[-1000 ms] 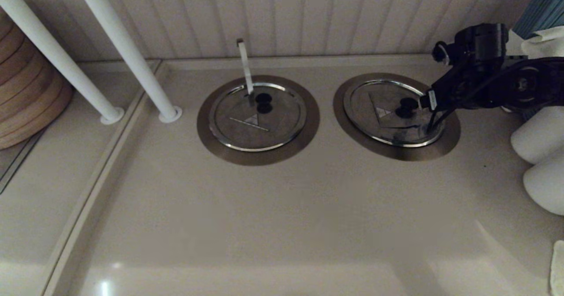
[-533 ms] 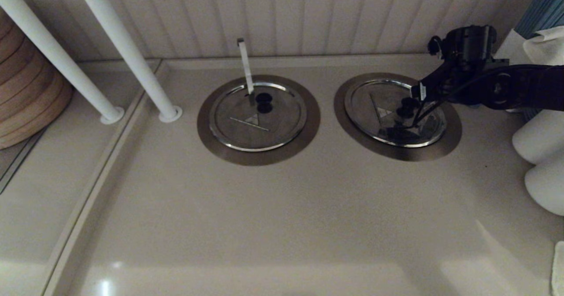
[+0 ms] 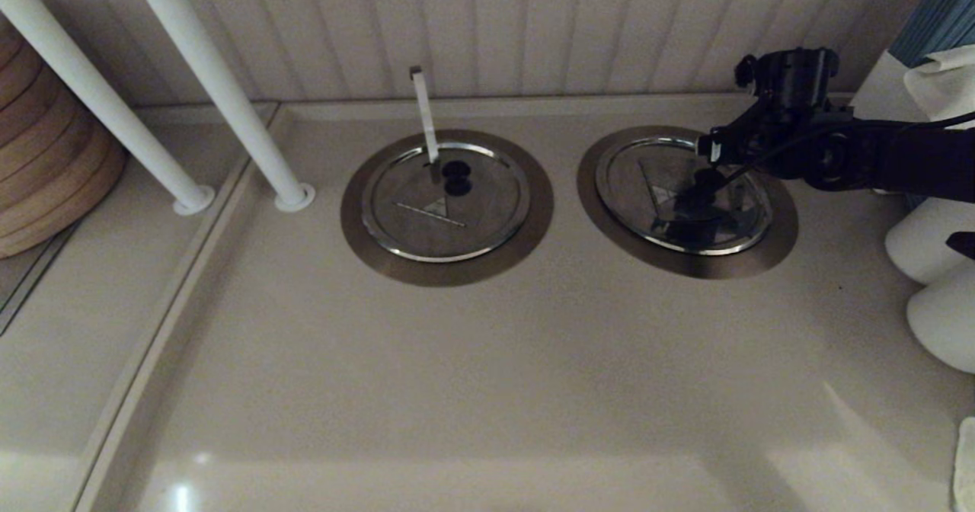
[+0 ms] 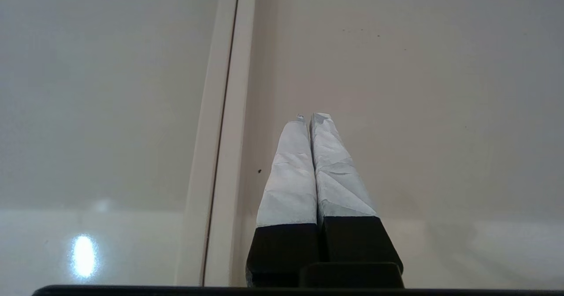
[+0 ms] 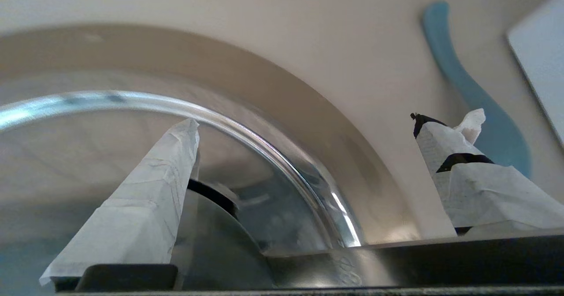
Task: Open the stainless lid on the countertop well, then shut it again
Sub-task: Put the spoon in the groove
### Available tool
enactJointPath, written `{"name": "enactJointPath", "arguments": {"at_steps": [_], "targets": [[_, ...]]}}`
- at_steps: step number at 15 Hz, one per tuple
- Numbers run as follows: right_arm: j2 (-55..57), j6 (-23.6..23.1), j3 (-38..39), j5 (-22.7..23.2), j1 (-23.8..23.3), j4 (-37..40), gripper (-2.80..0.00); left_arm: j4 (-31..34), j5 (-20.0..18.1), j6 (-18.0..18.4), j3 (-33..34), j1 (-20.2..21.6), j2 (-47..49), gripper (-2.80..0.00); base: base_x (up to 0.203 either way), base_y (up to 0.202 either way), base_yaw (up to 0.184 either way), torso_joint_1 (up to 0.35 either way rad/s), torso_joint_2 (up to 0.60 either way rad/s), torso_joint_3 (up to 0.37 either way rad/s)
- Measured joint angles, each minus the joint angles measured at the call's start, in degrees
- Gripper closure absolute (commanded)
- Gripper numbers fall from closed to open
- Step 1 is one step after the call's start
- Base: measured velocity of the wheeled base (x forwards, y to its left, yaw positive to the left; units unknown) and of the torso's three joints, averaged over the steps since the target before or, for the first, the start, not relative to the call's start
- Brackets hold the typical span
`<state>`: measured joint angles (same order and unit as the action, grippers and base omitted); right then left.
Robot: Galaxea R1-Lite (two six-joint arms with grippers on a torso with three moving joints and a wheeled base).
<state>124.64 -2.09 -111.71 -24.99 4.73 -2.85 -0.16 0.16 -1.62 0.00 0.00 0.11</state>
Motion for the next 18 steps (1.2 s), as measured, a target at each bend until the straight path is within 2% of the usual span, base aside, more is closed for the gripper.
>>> {"name": "enactJointPath", "arguments": {"at_steps": [10, 15, 18], "targets": [[1.0, 0.1, -0.3, 0.9, 1.2, -4.5, -2.8, 0.0, 0.0, 0.0, 0.0, 0.0, 0.0, 0.0, 0.0, 0.0, 0.0, 0.0, 0.0, 0.0], [2.2, -2.4, -0.9, 1.0, -1.2, -4.4, -2.8, 0.0, 0.0, 0.0, 0.0, 0.0, 0.0, 0.0, 0.0, 0.0, 0.0, 0.0, 0.0, 0.0], [2.8, -2.4, -1.3, 1.6, -1.9, -4.8, -2.8, 0.0, 0.0, 0.0, 0.0, 0.0, 0.0, 0.0, 0.0, 0.0, 0.0, 0.0, 0.0, 0.0]]}}
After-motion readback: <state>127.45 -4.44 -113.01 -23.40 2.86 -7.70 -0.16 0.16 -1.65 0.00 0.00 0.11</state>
